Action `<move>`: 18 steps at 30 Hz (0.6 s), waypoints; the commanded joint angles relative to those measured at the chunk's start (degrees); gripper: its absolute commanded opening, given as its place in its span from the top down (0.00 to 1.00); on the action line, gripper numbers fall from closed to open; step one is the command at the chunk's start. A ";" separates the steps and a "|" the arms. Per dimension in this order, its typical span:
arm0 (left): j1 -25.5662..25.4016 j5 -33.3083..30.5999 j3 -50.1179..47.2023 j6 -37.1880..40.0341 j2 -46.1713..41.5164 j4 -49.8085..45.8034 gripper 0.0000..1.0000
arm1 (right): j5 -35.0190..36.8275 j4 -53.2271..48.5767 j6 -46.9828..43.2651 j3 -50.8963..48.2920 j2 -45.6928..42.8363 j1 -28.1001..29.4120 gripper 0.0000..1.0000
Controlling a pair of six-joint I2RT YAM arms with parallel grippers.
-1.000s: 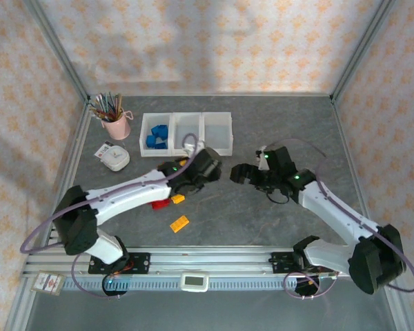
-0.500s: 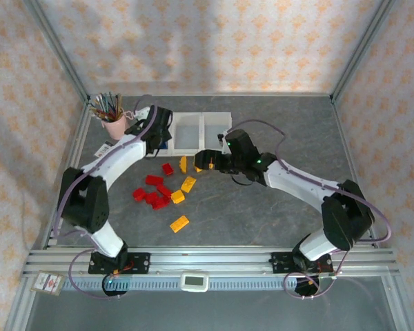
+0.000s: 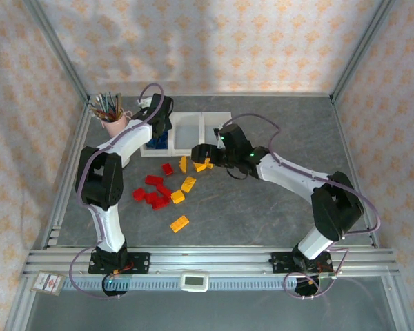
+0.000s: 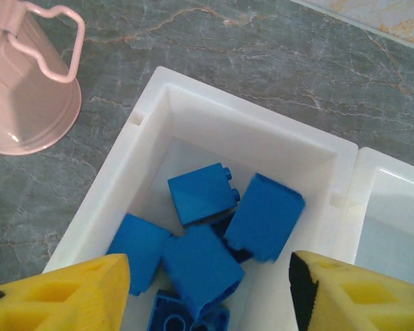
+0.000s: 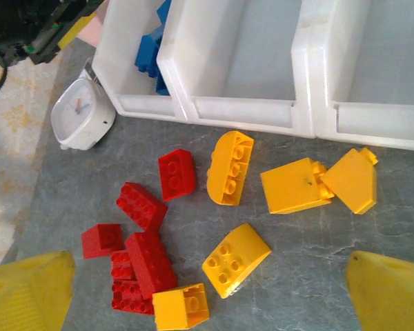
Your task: Sort the legos into containers by color
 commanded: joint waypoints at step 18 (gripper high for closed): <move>-8.07 16.53 -29.49 -5.46 -32.22 4.00 0.16 | 17.23 -8.43 10.03 6.92 11.45 0.92 0.18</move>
